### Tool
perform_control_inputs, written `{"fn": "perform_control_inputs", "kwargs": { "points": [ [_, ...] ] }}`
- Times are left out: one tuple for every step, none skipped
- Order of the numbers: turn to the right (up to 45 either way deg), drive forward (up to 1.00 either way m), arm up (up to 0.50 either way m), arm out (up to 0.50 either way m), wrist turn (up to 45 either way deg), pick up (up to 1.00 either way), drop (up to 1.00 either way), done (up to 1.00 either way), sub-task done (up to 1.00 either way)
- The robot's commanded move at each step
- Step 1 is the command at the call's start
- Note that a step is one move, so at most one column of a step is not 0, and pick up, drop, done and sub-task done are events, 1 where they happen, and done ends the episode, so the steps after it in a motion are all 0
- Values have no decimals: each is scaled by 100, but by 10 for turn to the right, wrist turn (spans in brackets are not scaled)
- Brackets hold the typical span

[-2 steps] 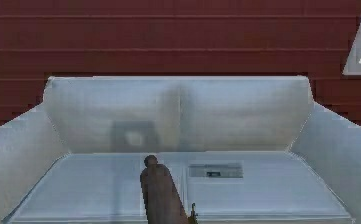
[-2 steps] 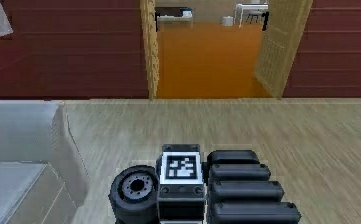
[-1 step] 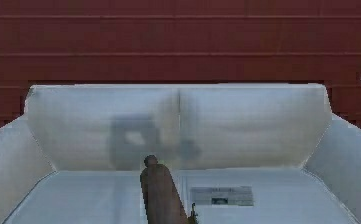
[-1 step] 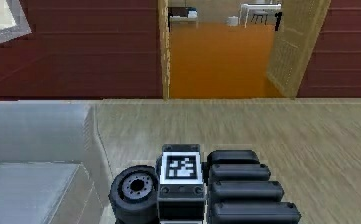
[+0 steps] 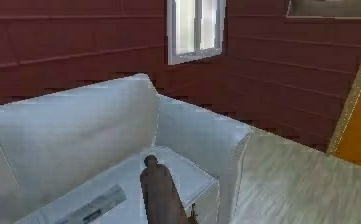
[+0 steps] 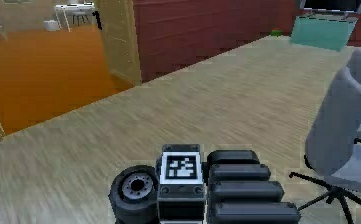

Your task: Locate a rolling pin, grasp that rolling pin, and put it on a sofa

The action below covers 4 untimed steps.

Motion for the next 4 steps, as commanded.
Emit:
{"fn": "perform_control_inputs", "kwargs": {
  "points": [
    [450, 0, 0, 0, 0, 0, 0, 0, 0],
    [450, 0, 0, 0, 0, 0, 0, 0, 0],
    [450, 0, 0, 0, 0, 0, 0, 0, 0],
    [0, 5, 0, 0, 0, 0, 0, 0, 0]
  ]
}}
